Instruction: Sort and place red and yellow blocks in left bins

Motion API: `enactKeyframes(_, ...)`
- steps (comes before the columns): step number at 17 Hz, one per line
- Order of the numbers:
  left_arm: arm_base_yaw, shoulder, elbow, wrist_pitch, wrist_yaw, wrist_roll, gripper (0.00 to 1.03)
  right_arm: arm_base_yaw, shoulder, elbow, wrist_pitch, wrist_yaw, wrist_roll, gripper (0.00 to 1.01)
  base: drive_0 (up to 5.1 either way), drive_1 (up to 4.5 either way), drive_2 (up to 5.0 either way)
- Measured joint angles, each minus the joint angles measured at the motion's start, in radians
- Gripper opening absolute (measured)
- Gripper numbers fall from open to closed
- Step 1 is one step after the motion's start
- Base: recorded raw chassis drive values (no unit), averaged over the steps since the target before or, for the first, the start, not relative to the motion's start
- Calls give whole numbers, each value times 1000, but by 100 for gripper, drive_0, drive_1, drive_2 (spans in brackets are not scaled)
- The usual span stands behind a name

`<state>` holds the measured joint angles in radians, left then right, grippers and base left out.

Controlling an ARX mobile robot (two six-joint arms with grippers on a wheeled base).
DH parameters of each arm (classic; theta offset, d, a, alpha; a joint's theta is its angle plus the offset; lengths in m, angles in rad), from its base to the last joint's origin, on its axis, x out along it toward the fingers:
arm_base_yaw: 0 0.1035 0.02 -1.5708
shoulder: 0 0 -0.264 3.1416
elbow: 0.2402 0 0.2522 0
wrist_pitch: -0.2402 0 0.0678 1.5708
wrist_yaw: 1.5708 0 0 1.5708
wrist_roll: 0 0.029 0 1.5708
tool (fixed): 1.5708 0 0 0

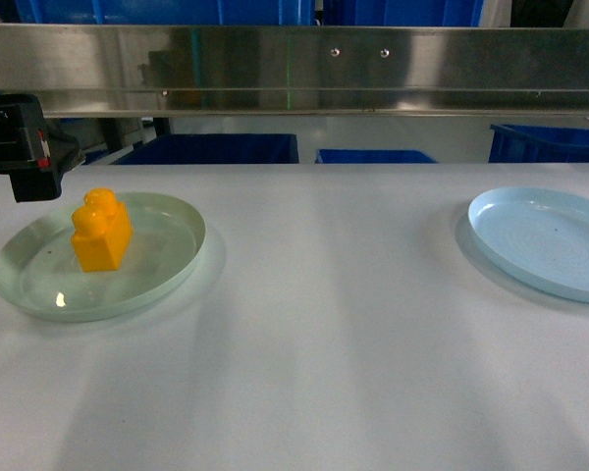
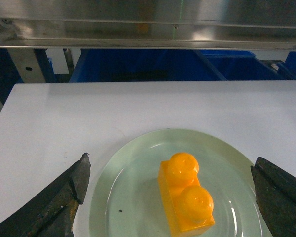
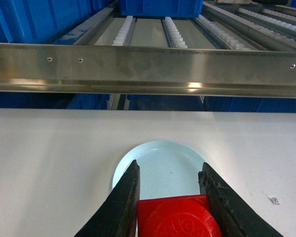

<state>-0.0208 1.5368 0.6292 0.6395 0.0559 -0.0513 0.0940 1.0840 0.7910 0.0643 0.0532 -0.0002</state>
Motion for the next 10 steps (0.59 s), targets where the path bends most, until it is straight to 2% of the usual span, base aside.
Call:
enactKeyframes(7,0,0,0,0,0,0,98,2,-11,-2,5,4,4,29,0,0,0)
enactKeyframes(10,0,0,0,0,0,0,98,-18,-10,-2,23,16,4,29,0,0,0)
